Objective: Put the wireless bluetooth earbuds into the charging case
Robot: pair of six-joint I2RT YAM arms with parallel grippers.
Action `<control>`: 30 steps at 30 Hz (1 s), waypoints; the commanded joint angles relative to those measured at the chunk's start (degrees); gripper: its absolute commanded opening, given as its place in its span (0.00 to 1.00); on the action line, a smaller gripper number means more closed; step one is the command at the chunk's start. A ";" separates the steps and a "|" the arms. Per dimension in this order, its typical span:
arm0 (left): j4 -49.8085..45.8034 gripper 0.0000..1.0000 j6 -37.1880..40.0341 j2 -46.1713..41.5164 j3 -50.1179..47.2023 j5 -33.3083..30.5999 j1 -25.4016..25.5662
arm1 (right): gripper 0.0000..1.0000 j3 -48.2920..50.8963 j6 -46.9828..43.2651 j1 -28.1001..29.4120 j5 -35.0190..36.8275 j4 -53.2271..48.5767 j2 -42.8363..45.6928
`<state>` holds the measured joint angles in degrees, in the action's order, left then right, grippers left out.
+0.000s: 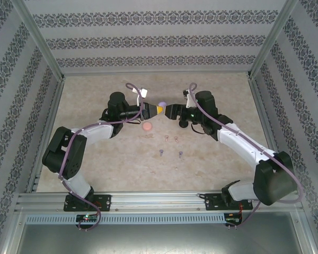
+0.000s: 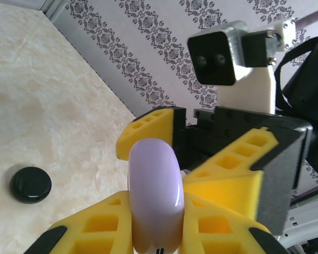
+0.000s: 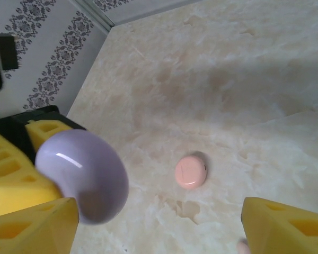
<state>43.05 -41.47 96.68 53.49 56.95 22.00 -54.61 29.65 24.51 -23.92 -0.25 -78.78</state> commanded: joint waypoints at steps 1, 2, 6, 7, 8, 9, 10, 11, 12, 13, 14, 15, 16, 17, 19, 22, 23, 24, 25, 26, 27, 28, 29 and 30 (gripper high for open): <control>-0.25 0.00 1.74 -1.94 1.88 2.20 -0.39 | 0.78 -1.99 -1.08 0.07 -0.61 2.01 -1.49; -0.17 0.00 1.72 -2.02 1.89 2.43 -0.34 | 0.77 -1.59 -0.81 -0.28 -0.01 2.25 -1.87; -0.16 0.00 1.67 -2.76 1.64 2.99 -0.35 | 0.71 0.75 0.94 -2.33 0.98 3.82 -2.84; -0.07 0.00 1.66 -2.97 1.60 3.07 -0.35 | 0.71 1.60 1.55 -2.94 1.08 4.42 -2.90; 0.10 0.00 1.58 -3.30 1.36 3.03 -0.37 | 0.70 2.23 2.04 -3.43 1.24 4.64 -3.10; 0.19 0.00 1.57 -3.55 1.27 2.95 -0.37 | 0.70 2.75 2.28 -3.91 1.24 4.90 -3.19; 0.19 0.00 1.68 -3.77 1.13 2.91 -0.37 | 0.70 3.36 2.60 -4.37 1.05 5.11 -3.21; 0.19 0.00 1.71 -3.99 1.08 2.86 -0.38 | 0.70 3.92 2.89 -4.76 0.65 5.42 -3.09; 0.18 0.00 1.77 -4.09 0.97 2.86 -0.35 | 0.70 4.19 3.16 -5.03 0.44 5.29 -2.85; 0.11 0.00 1.83 -4.18 0.86 2.86 -0.37 | 0.69 4.53 3.36 -5.26 -0.04 5.26 -2.48; 0.11 0.00 1.95 -4.30 0.74 2.69 -0.38 | 0.69 4.83 3.74 -5.40 -0.69 5.26 -1.70; 0.02 0.00 2.01 -4.40 0.68 2.57 -0.32 | 0.69 5.23 3.98 -5.52 -1.23 5.33 -0.87; 0.07 0.00 2.02 -4.36 0.57 2.47 -0.37 | 0.69 5.69 4.31 -5.53 -1.91 5.54 0.38; 0.26 0.00 2.04 -4.28 0.56 2.47 -0.29 | 0.69 6.11 4.64 -5.46 -3.27 6.01 1.52; 0.72 0.00 1.77 -4.13 0.47 2.64 -0.37 | 0.69 6.66 5.19 -5.54 -6.89 7.78 3.20; 1.16 0.00 1.54 -3.83 0.67 3.23 -0.32 | 0.69 6.63 5.79 -5.50 -12.30 10.58 4.33; 1.16 0.00 1.45 -3.78 0.81 3.46 -0.29 | 0.68 6.30 5.71 -5.50 -13.78 11.18 4.25; 1.16 0.00 1.47 -3.78 0.82 3.74 -0.27 | 0.67 5.91 5.62 -5.54 -14.79 11.56 4.04; 1.14 0.00 1.32 -3.67 1.03 4.07 -0.29 | 0.66 5.47 5.60 -5.50 -16.20 12.12 3.62; 1.16 0.00 1.21 -3.70 1.18 4.34 -0.24 | 0.65 5.02 5.66 -5.52 -17.42 12.83 3.11; 1.15 0.00 1.14 -3.70 1.31 4.56 -0.20 | 0.65 4.51 5.84 -5.42 -18.10 13.15 2.58; 1.00 0.00 1.27 -3.70 1.34 4.65 -0.20 | 0.64 4.04 5.93 -5.36 -18.46 13.30 2.05; 0.82 0.00 1.23 -3.74 1.40 4.66 -0.09 | 0.62 3.53 6.03 -5.31 -18.53 13.37 1.48; 0.89 0.00 1.24 -3.86 1.37 4.66 -0.11 | 0.61 3.18 6.24 -5.26 -18.73 13.67 0.91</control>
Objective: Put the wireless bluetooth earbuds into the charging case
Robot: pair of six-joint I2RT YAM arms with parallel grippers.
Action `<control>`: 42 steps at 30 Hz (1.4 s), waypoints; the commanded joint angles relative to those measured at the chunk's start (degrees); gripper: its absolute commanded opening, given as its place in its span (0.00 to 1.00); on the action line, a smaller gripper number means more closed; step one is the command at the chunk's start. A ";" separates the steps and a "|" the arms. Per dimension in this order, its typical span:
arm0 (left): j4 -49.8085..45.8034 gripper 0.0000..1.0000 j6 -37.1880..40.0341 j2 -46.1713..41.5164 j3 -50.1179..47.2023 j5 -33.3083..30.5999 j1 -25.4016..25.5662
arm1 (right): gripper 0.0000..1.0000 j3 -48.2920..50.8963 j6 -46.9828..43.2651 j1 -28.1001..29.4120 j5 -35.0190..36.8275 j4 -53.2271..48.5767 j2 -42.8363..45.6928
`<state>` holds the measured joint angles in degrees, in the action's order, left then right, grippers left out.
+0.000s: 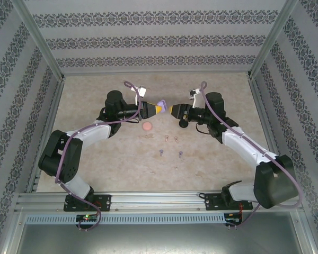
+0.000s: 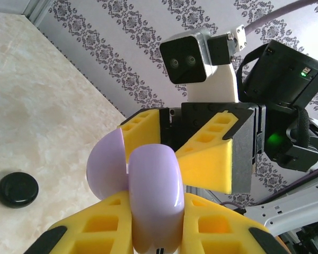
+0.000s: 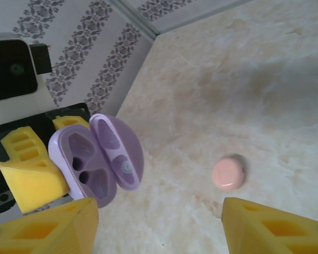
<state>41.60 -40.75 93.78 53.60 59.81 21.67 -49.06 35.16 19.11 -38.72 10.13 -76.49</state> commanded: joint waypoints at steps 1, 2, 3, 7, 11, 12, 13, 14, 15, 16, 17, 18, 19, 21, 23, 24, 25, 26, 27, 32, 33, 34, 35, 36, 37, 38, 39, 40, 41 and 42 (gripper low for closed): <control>2.31 0.00 0.58 -0.92 1.37 1.79 0.33 | 0.60 -2.68 0.78 0.15 -3.99 3.54 -1.82; 2.28 0.00 0.51 -0.99 1.45 1.81 0.40 | 0.59 -2.97 0.87 0.21 -3.97 3.65 -2.36; 2.21 0.00 0.56 -1.02 1.48 1.80 0.53 | 0.58 -3.27 1.05 0.29 -4.05 3.85 -2.80; 1.93 0.00 0.72 -1.02 1.72 1.80 0.78 | 0.54 -4.15 1.25 0.49 -4.17 3.89 -3.96; 1.73 0.00 0.87 -1.05 1.93 1.71 0.96 | 0.51 -4.29 1.34 0.62 -4.26 3.99 -4.84; 1.61 0.00 0.89 -1.00 1.96 1.71 0.96 | 0.51 -4.29 1.33 0.58 -4.34 4.06 -5.09; 1.59 0.00 0.93 -1.03 1.98 1.71 0.92 | 0.50 -4.21 1.34 0.59 -4.35 4.02 -5.30; 1.59 0.00 0.99 -1.03 1.95 1.63 0.98 | 0.50 -4.07 1.30 0.58 -4.35 4.02 -5.46; 1.47 0.00 1.07 -1.05 2.08 1.55 0.92 | 0.49 -3.95 1.19 0.59 -4.42 4.09 -5.68; 1.29 0.00 1.16 -1.00 2.07 1.54 0.95 | 0.48 -3.94 1.25 0.58 -4.49 4.06 -5.80; 1.28 0.00 1.17 -1.01 2.11 1.58 0.98 | 0.48 -3.81 1.24 0.62 -4.65 4.15 -6.02; 1.23 0.00 1.27 -0.94 2.12 1.46 1.01 | 0.47 -3.69 1.27 0.68 -4.68 4.20 -6.17; 1.20 0.00 1.20 -0.88 2.24 1.47 1.00 | 0.47 -3.63 1.24 0.67 -4.78 4.17 -6.19; 0.98 0.00 1.44 -0.83 2.32 1.48 1.14 | 0.47 -3.58 1.24 0.75 -4.96 4.26 -6.52; 0.84 0.00 1.47 -0.75 2.50 1.45 1.20 | 0.46 -3.81 1.25 0.96 -5.21 4.26 -6.80; 0.85 0.00 1.50 -0.68 2.55 1.54 1.24 | 0.46 -3.92 1.24 1.03 -5.30 4.28 -6.94; 0.78 0.00 1.55 -0.61 2.56 1.54 1.35 | 0.46 -4.13 1.23 1.11 -5.46 4.34 -7.24; 0.72 0.00 1.60 -0.51 2.70 1.60 1.50 | 0.46 -4.47 1.31 1.16 -5.69 4.40 -7.46; 0.62 0.00 1.64 -0.44 2.73 1.62 1.54 | 0.45 -4.85 1.33 1.23 -5.82 4.41 -7.75; 0.56 0.00 1.77 -0.24 2.78 1.71 1.89 | 0.40 -6.05 1.17 1.45 -6.21 4.29 -8.83; 0.52 0.00 1.77 -0.26 2.82 1.80 1.98 | 0.37 -6.19 1.15 1.50 -6.03 4.28 -8.85; 0.43 0.00 1.84 -0.25 2.78 1.82 2.09 | 0.34 -6.22 1.19 1.35 -5.89 4.28 -8.90; 0.41 0.00 1.88 -0.19 2.73 1.80 2.08 | 0.31 -6.29 1.19 1.28 -5.76 4.29 -8.88; 0.41 0.00 1.87 -0.25 2.66 1.81 2.08 | 0.27 -6.31 1.22 1.28 -5.57 4.36 -8.81; 0.49 0.00 1.90 -0.19 2.71 1.80 2.15 | 0.23 -6.29 1.27 1.21 -5.45 4.44 -8.85; 0.49 0.00 1.83 -0.17 2.68 1.80 2.24 | 0.20 -6.29 1.39 1.12 -5.49 4.50 -8.85; 0.49 0.00 1.85 -0.09 2.68 1.84 2.37 | 0.17 -6.31 1.49 1.10 -5.47 4.63 -8.85; 0.45 0.00 1.84 -0.09 2.80 1.80 2.39 | 0.14 -6.40 1.58 1.02 -5.45 4.61 -8.81; 0.33 0.00 1.86 0.06 2.78 1.76 2.41 | 0.11 -6.44 1.58 1.01 -5.49 4.62 -8.67; 0.19 0.00 1.88 0.12 2.89 1.80 2.51 | 0.08 -6.57 1.67 1.02 -5.45 4.50 -8.55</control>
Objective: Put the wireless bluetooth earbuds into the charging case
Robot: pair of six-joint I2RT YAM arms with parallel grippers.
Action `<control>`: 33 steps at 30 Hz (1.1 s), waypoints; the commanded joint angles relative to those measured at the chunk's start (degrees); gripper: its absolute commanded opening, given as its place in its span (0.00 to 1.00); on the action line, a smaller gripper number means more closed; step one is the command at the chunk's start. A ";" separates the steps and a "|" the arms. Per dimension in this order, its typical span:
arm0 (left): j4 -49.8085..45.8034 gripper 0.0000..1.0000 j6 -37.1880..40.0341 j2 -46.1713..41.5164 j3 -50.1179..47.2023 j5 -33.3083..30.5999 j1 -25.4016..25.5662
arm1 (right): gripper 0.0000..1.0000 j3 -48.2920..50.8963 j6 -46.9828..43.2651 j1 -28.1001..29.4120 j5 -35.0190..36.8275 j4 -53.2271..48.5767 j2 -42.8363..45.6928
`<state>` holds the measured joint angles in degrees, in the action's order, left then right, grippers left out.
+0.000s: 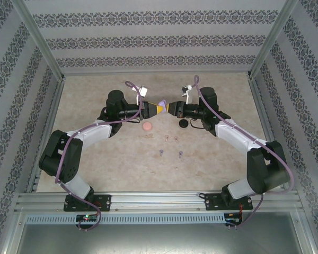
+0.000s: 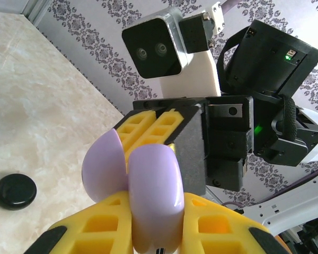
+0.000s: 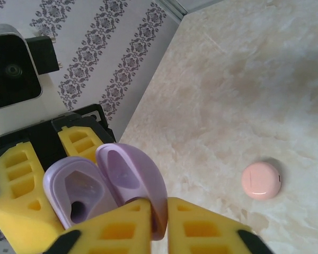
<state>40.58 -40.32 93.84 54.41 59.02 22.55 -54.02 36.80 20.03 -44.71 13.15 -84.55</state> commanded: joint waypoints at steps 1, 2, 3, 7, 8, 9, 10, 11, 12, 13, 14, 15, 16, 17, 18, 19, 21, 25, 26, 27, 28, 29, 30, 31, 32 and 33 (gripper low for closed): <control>0.94 0.00 1.56 0.05 2.07 2.46 1.64 | 0.05 -1.73 0.04 0.10 0.60 1.33 -0.32; 0.52 0.00 1.72 0.04 2.21 2.33 1.72 | 0.04 -1.83 0.07 0.10 0.60 1.27 -0.18; -0.07 0.00 2.07 -0.08 2.20 2.07 1.77 | 0.02 -1.96 0.07 0.16 0.72 1.02 0.02; -3.74 0.19 4.05 -0.74 2.44 -0.43 1.72 | 0.00 -2.30 -0.45 0.09 2.49 -1.44 1.09; -5.01 0.27 4.74 -0.91 2.63 -1.39 1.78 | 0.00 -2.39 -0.81 0.10 3.22 -2.58 1.43; -6.39 0.34 5.53 -1.15 2.88 -2.57 1.75 | 0.00 -2.56 -1.40 0.05 4.08 -3.83 1.70; -7.70 0.43 6.31 -1.40 2.98 -3.82 1.75 | 0.00 -2.62 -1.94 0.01 5.03 -5.08 1.92; -8.73 0.51 6.94 -1.70 3.21 -5.10 1.73 | 0.00 -2.84 -2.59 0.01 6.04 -6.50 2.13; -9.70 0.55 7.72 -2.16 3.33 -6.15 1.66 | 0.00 -3.20 -3.56 -0.03 7.01 -8.56 2.24; -10.78 0.59 8.34 -2.75 3.48 -6.94 1.40 | 0.00 -3.52 -4.49 -0.06 8.10 -10.37 2.37; -11.75 0.62 9.02 -3.30 3.75 -7.58 1.13 | 0.00 -3.75 -5.11 -0.21 8.97 -11.73 2.55; -13.29 0.65 10.01 -4.13 4.09 -8.04 0.81 | 0.00 -3.92 -5.89 -0.42 9.69 -12.89 2.77; -15.57 0.67 11.61 -4.96 4.86 -8.32 0.47 | 0.00 -4.05 -6.66 -0.77 10.56 -14.20 3.04; -18.43 0.69 13.30 -5.63 5.81 -8.40 0.25 | 0.00 -4.33 -7.49 -0.96 11.25 -15.36 3.20; -22.06 0.71 15.70 -6.36 7.22 -8.40 0.01 | 0.00 -4.74 -8.70 -1.21 11.87 -16.71 3.25; -26.34 0.72 18.42 -6.87 8.88 -8.62 -0.06 | 0.00 -5.39 -10.07 -1.31 12.52 -18.33 3.25; -34.87 0.75 23.81 -7.15 12.72 -8.57 -0.14 | 0.00 -7.06 -12.56 -1.31 13.88 -21.07 2.94; -51.62 0.78 34.19 -4.93 21.03 -8.26 -0.44 | 0.00 -12.06 -18.16 -0.96 16.49 -26.67 1.36; -54.89 0.79 36.36 -4.18 22.87 -8.26 -0.48 | 0.00 -13.25 -19.50 -0.88 17.22 -28.01 0.93; -58.20 0.79 38.61 -3.27 24.76 -8.05 -0.55 | 0.00 -14.66 -21.13 -0.72 17.82 -29.61 0.47; -61.32 0.80 40.39 -2.24 26.44 -7.99 -0.69 | 0.00 -15.91 -22.55 -0.42 18.57 -30.87 -0.04; -63.52 0.80 41.66 -1.39 27.96 -8.05 -0.76 | 0.00 -16.80 -23.73 -0.17 19.13 -31.90 -0.46; -65.61 0.80 42.95 -0.55 29.39 -7.84 -0.90 | 0.00 -17.80 -25.17 0.12 19.88 -33.04 -0.94; -67.67 0.80 44.27 0.28 30.70 -7.67 -0.92 | 0.00 -18.72 -26.48 0.46 20.63 -34.16 -1.39; -69.15 0.80 45.25 1.01 31.75 -7.59 -0.92 | 0.00 -19.43 -27.64 0.80 21.08 -35.05 -1.86; -70.61 0.81 46.30 1.73 32.81 -7.38 -0.91 | 0.00 -20.09 -28.71 1.30 21.99 -35.99 -2.24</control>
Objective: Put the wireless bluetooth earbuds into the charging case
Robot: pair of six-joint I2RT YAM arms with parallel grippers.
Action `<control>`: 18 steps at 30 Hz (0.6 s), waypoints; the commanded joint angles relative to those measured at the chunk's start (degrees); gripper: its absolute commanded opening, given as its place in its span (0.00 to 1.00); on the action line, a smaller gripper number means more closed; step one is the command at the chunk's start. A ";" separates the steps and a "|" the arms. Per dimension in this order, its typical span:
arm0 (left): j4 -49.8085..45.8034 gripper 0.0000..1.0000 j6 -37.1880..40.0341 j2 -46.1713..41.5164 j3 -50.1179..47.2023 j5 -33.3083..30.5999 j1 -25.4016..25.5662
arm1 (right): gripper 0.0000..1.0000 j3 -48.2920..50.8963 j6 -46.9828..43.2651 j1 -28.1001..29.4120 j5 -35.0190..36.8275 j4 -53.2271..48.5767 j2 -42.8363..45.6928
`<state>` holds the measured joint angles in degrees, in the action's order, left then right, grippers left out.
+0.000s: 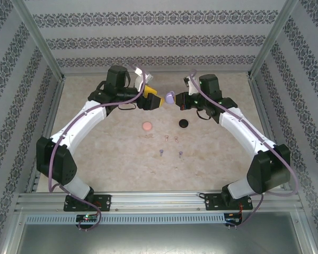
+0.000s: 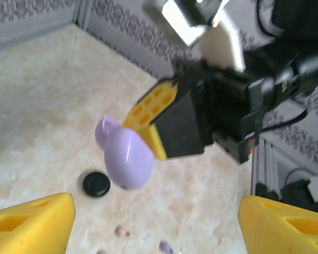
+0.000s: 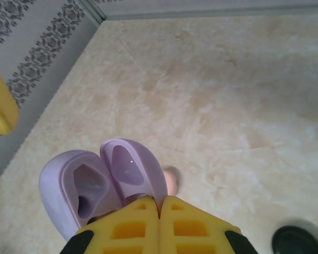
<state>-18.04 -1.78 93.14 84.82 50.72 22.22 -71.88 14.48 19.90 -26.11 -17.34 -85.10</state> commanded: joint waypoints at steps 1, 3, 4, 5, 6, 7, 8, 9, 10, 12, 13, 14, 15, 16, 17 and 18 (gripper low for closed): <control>-13.52 0.81 8.70 3.10 3.31 1.08 -0.57 | 0.00 -2.92 -7.68 1.90 4.25 -6.68 -2.11; -15.70 0.81 10.06 4.21 4.71 1.22 -0.68 | 0.00 -4.08 -9.87 3.03 5.89 -8.72 -2.81; -16.50 0.81 10.70 4.65 5.12 1.23 -0.72 | 0.00 -4.75 -10.99 3.65 7.05 -9.94 -3.13; -16.92 0.81 11.11 5.01 5.32 1.43 -0.69 | 0.00 -5.29 -11.99 4.25 8.09 -10.97 -3.49; -17.28 0.81 11.47 5.38 5.57 1.84 -0.90 | 0.00 -5.93 -13.16 4.90 9.32 -12.31 -3.82; -17.69 0.81 11.70 5.72 5.79 2.26 -1.10 | 0.00 -6.45 -14.11 5.60 10.66 -13.52 -4.08; -17.88 0.81 11.75 5.97 5.88 2.73 -1.27 | 0.00 -6.81 -14.88 6.08 11.63 -14.29 -4.24; -18.14 0.80 11.88 6.17 5.90 3.41 -1.46 | 0.00 -7.09 -15.54 6.51 12.31 -15.10 -4.28; -18.44 0.80 12.04 6.41 5.97 3.94 -1.60 | 0.00 -7.14 -16.07 6.92 12.85 -15.72 -4.28; -19.66 0.80 12.81 6.86 6.31 4.59 -1.82 | 0.00 -7.06 -16.73 7.45 13.47 -16.38 -4.11; -20.26 0.80 13.24 7.04 6.33 4.86 -1.90 | 0.00 -6.97 -17.00 7.76 13.77 -16.61 -3.98; -20.96 0.79 13.82 7.18 6.49 5.09 -1.99 | 0.00 -6.80 -17.37 8.02 13.85 -16.83 -3.81; -21.59 0.79 14.31 7.46 6.58 5.56 -2.06 | 0.00 -6.67 -17.72 8.23 14.07 -16.97 -3.64; -22.45 0.79 14.80 7.77 6.80 6.00 -2.15 | 0.00 -6.46 -18.10 8.46 14.28 -17.13 -3.50; -23.44 0.78 15.52 8.17 7.14 6.57 -2.25 | 0.00 -6.27 -18.50 8.65 14.43 -17.40 -3.22; -24.51 0.78 16.23 8.71 7.49 7.31 -2.32 | 0.00 -6.09 -18.93 8.80 14.40 -17.45 -2.88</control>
<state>-37.69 10.48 100.44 90.39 54.74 20.56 -77.21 -1.65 28.03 -13.63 -32.91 -89.34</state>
